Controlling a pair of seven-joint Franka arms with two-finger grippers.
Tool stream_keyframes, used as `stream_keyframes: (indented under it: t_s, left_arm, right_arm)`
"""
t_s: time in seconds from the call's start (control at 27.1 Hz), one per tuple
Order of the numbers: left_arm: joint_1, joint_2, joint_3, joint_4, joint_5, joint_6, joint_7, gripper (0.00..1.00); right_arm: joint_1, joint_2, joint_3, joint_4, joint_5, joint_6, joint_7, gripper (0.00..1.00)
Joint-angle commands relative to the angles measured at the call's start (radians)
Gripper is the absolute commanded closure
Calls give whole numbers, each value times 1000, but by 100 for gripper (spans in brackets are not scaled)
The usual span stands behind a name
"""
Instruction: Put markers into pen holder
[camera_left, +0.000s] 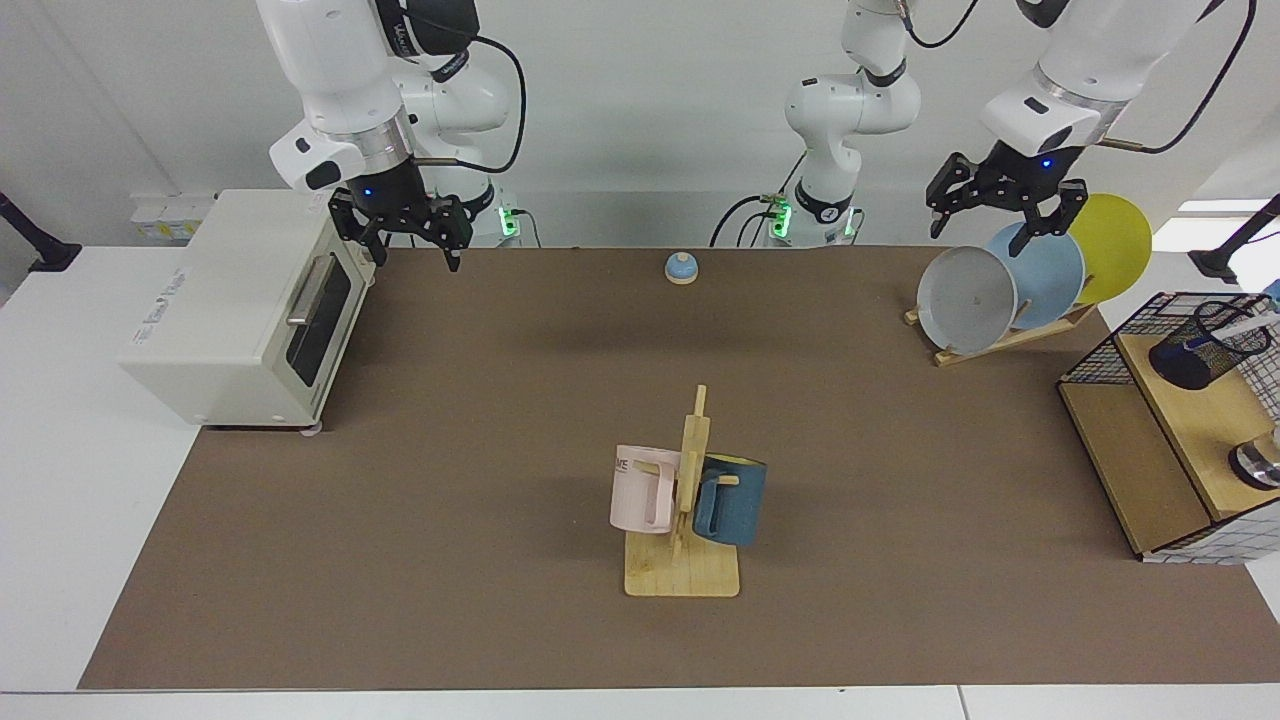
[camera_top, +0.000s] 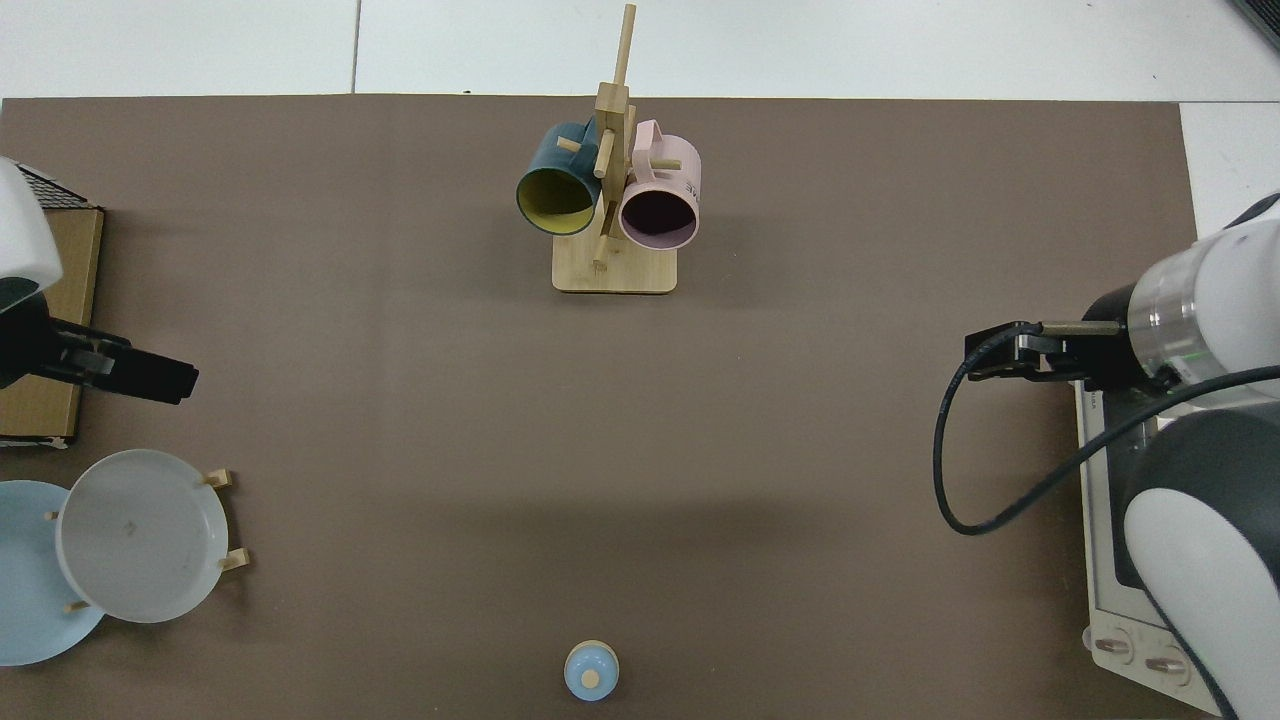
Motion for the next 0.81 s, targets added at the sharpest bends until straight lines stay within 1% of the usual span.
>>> stream_keyframes:
  t_s: [0.0, 0.26, 0.41, 0.78]
  left_arm:
    - [-11, -2, 7, 3, 34, -20, -38, 0]
    - [3, -6, 4, -3, 17, -14, -74, 0]
    - [6, 1, 5, 2, -11, -12, -77, 0]
    - [8, 26, -2, 26, -24, -31, -97, 1]
  right_arm:
    - [-19, -4, 11, -10, 5, 19, -31, 0]
    - [-19, -4, 11, -10, 5, 19, -31, 0]
    - [-19, -4, 11, -10, 5, 19, -31, 0]
    - [-19, -4, 11, -10, 5, 19, -31, 0]
